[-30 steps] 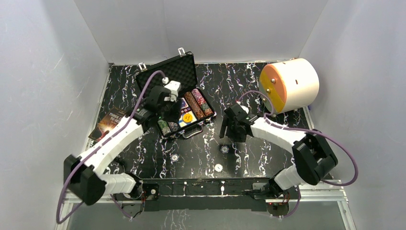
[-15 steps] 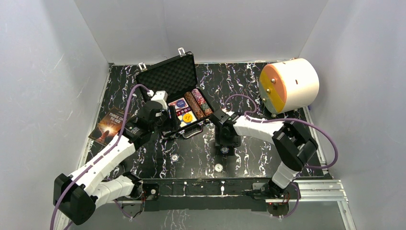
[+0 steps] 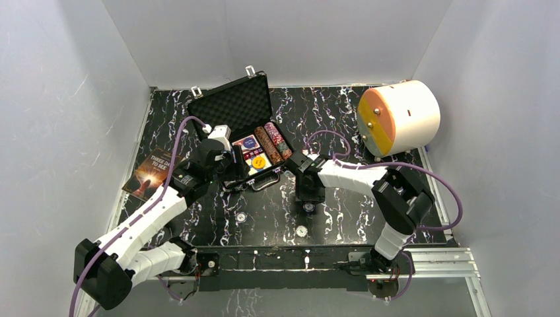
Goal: Pack up texas hold em set
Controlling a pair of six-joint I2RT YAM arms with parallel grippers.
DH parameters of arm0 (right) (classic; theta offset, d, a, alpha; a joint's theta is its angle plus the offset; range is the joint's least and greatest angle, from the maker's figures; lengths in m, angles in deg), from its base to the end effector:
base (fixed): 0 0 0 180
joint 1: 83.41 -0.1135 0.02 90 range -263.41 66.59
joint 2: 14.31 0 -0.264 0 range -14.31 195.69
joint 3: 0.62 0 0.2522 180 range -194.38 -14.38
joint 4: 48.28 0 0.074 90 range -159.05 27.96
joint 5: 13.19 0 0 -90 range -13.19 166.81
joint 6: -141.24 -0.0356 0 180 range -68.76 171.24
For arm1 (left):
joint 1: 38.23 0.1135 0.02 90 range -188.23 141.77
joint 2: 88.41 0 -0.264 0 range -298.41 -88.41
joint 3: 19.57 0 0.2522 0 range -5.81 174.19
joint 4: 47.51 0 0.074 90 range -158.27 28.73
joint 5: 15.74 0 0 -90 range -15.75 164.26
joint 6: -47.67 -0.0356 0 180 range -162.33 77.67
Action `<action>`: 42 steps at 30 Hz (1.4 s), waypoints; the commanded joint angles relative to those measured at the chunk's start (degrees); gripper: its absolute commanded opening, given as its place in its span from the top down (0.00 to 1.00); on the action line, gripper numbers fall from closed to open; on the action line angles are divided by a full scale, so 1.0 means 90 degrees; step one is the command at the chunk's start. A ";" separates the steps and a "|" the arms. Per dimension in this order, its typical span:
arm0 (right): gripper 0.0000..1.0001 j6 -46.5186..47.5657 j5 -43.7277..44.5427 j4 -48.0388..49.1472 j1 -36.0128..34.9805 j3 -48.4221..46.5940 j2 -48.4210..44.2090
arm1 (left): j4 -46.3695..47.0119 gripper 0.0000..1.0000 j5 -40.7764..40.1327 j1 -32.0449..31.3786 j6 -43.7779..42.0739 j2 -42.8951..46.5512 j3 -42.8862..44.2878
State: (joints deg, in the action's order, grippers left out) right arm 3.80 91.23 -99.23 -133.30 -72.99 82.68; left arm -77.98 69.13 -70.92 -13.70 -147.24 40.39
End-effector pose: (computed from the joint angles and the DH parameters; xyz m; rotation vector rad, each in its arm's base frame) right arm 0.2055 0.2302 0.1654 -0.0150 2.7880 0.0321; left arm 0.1961 -0.1220 0.2907 0.0196 2.1291 -0.5530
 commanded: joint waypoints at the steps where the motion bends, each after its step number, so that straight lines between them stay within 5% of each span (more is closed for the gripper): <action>1: 0.42 -0.0295 -0.0162 0.0099 -0.0043 0.0384 0.0177 | 0.0026 0.43 0.0039 0.0031 0.0023 0.0068 -0.0055; 9: 0.38 -0.0254 -0.0370 -0.0005 -0.0042 0.0919 -0.0401 | 0.0087 0.43 0.0158 0.0037 0.0060 -0.0028 -0.0097; 19: 0.43 -0.0179 0.0132 0.0017 -0.0045 0.0712 0.0148 | 0.0102 0.43 0.0150 0.0030 -0.0013 -0.0226 -0.0014; 25: 0.58 -0.0033 -0.0050 0.0690 -0.0041 0.0943 -0.0002 | 0.0086 0.42 0.0242 0.0031 0.0050 -0.0241 -0.0063; 31: 0.62 -0.0480 0.0487 0.0799 -0.0048 0.1049 -0.0643 | 0.0400 0.20 0.1371 0.0034 0.0095 -0.0589 -0.0141; 34: 0.61 -0.0822 0.0624 0.0918 -0.0041 0.1086 -0.1562 | 0.1078 0.17 0.2211 0.0035 0.0546 -0.0905 -0.0487; 37: 0.59 -0.1220 0.0220 0.1069 -0.0040 0.1009 -0.1961 | 0.2129 0.35 0.2867 -0.0045 0.1092 -0.1223 -0.0973; 42: 0.58 -0.1959 -0.0535 0.1845 -0.0040 0.0889 -0.2251 | 0.4708 0.45 0.2444 -0.0891 0.1777 -0.1272 -0.2131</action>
State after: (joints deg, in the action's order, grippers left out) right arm -8.81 90.38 -88.15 -133.73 -63.17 64.40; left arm -49.72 92.65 -75.18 -1.20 -159.46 24.54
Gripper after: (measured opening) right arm 0.489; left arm 0.572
